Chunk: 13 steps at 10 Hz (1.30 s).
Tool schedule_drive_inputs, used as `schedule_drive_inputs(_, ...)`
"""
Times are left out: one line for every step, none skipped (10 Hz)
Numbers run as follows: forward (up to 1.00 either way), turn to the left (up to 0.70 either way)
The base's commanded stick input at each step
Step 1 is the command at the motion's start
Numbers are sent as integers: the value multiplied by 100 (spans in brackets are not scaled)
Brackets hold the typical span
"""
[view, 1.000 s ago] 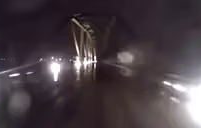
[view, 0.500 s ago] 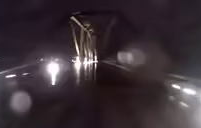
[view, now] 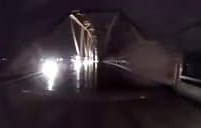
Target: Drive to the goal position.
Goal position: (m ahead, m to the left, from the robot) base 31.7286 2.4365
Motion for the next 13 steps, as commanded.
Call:
schedule_drive_inputs(100,-2)
schedule_drive_inputs(100,-20)
schedule_drive_inputs(100,-40)
schedule_drive_inputs(100,-23)
schedule_drive_inputs(100,-2)
schedule_drive_inputs(100,0)
schedule_drive_inputs(100,0)
schedule_drive_inputs(100,0)
schedule_drive_inputs(100,0)
schedule_drive_inputs(100,0)
schedule_drive_inputs(100,0)
schedule_drive_inputs(100,0)
schedule_drive_inputs(100,0)
